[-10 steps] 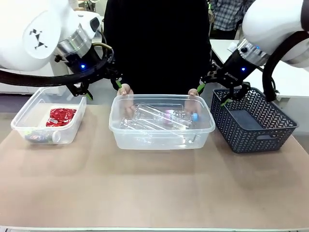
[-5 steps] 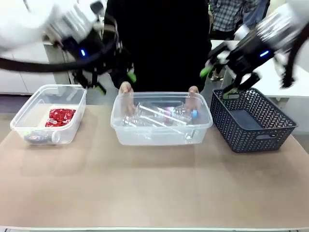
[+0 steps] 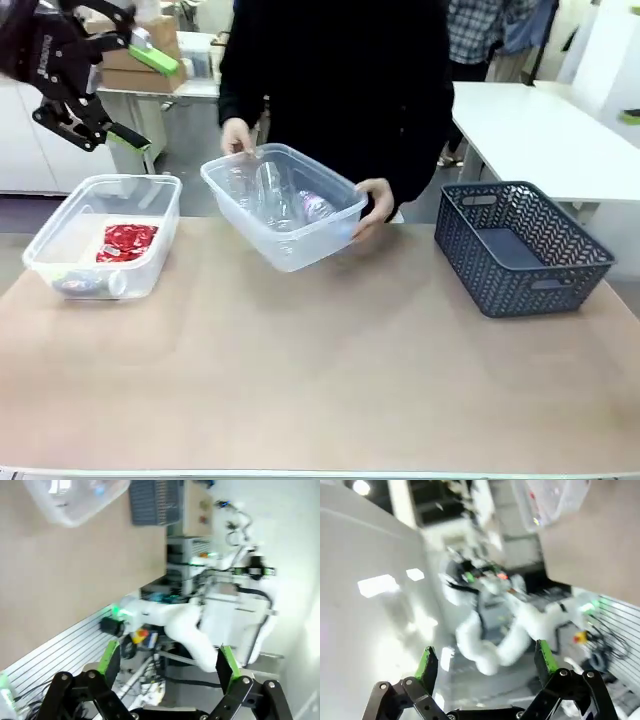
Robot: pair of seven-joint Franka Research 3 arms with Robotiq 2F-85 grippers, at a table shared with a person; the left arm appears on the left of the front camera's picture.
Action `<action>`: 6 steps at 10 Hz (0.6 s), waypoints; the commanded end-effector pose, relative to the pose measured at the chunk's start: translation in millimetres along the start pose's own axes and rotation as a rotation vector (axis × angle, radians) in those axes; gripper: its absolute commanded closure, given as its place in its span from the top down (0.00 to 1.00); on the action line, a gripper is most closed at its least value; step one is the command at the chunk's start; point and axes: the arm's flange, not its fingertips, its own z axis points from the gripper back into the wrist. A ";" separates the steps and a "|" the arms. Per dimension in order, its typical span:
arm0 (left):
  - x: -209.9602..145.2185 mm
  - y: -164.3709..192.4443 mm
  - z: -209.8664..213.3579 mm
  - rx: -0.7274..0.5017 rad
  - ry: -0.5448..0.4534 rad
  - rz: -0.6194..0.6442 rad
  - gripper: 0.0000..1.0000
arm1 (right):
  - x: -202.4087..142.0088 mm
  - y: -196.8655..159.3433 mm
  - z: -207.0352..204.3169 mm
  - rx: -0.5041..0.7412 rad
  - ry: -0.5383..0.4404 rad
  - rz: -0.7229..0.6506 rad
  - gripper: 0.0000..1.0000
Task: Sort the waste into each basket.
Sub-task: Release the Organizing box you were holding.
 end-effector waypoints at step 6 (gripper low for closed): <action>-4.9 33.4 20.4 -0.116 -0.075 0.065 1.00 | 0.0 0.0 0.0 0.000 0.000 0.000 1.00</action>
